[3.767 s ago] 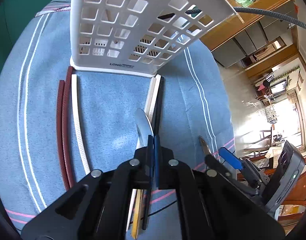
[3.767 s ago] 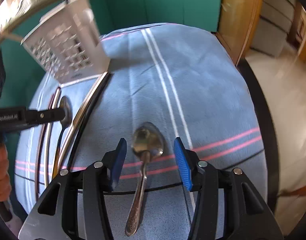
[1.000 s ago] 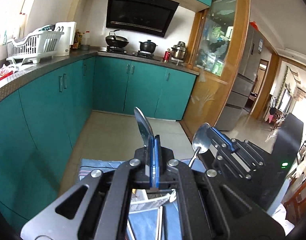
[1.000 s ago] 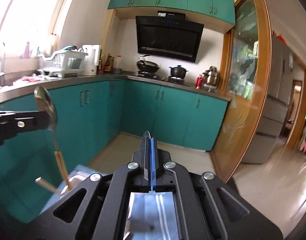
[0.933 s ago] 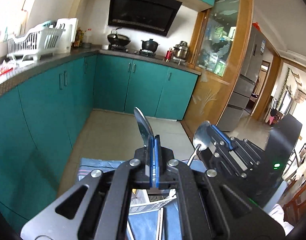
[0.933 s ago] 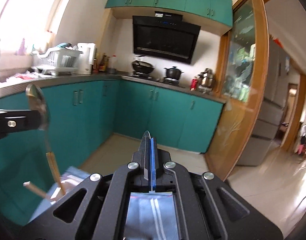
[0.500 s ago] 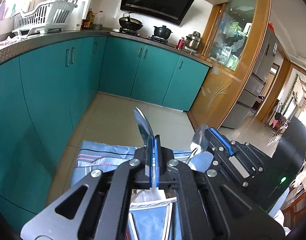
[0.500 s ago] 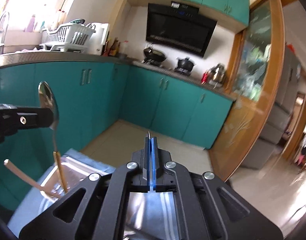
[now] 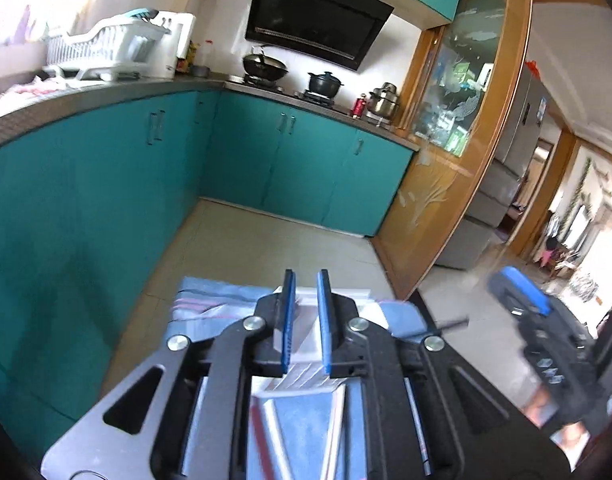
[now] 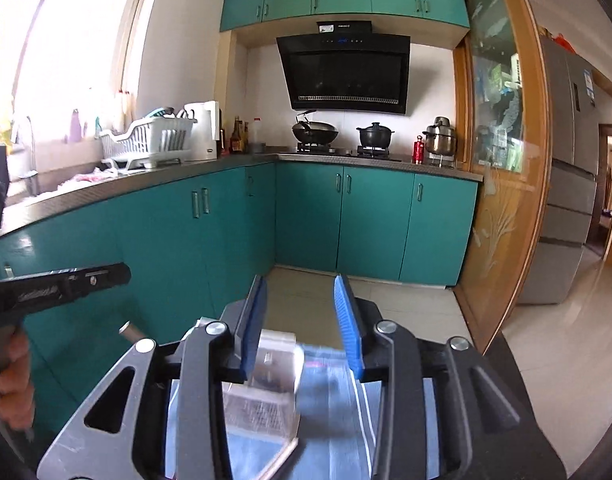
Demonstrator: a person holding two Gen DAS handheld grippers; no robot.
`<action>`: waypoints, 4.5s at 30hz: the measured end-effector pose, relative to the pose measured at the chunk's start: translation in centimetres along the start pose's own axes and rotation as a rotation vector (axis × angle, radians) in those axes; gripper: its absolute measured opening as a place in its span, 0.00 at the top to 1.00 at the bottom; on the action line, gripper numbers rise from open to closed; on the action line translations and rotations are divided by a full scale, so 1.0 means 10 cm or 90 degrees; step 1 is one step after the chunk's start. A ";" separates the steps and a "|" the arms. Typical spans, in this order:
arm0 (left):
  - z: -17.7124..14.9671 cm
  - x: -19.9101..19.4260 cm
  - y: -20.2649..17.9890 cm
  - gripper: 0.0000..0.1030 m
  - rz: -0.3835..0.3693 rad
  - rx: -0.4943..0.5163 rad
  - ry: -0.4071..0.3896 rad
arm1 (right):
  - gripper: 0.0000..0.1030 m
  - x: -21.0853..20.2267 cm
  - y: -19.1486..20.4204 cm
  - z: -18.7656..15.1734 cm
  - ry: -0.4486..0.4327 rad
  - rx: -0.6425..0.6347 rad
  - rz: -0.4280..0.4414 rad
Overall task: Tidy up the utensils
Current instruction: 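Release the spoon into the caddy by opening the left tool, then lower the right tool to the black chopstick while the left tool approaches the red chopstick, then close the right tool on the black chopstick while the left tool grasps the red chopstick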
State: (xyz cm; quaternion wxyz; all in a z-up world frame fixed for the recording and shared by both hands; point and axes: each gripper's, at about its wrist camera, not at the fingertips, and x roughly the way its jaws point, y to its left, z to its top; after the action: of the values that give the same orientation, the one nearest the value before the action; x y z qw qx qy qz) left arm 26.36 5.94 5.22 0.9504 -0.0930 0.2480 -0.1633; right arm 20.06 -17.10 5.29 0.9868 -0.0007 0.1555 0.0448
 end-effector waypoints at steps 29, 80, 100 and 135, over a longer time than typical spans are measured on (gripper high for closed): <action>-2.24 0.60 0.18 0.71 0.099 0.004 0.353 | 0.67 0.56 0.34 -2.27 0.446 0.018 -0.023; -2.12 0.80 0.23 0.63 0.148 0.002 0.367 | 0.66 0.70 0.09 -2.26 0.453 0.022 -0.067; -2.28 0.50 0.31 0.94 0.151 -0.030 0.383 | 0.94 0.35 -0.14 -2.41 0.478 0.028 -0.041; -1.75 1.10 0.30 0.73 0.113 0.061 0.469 | 0.66 1.27 -0.30 -1.95 0.578 0.032 0.004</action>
State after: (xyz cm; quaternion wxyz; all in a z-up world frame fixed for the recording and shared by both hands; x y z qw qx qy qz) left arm 27.42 3.14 -15.51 0.8113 0.0384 0.5721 -0.1143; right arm 26.35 -19.32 -17.24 0.8184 0.0040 0.5734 0.0389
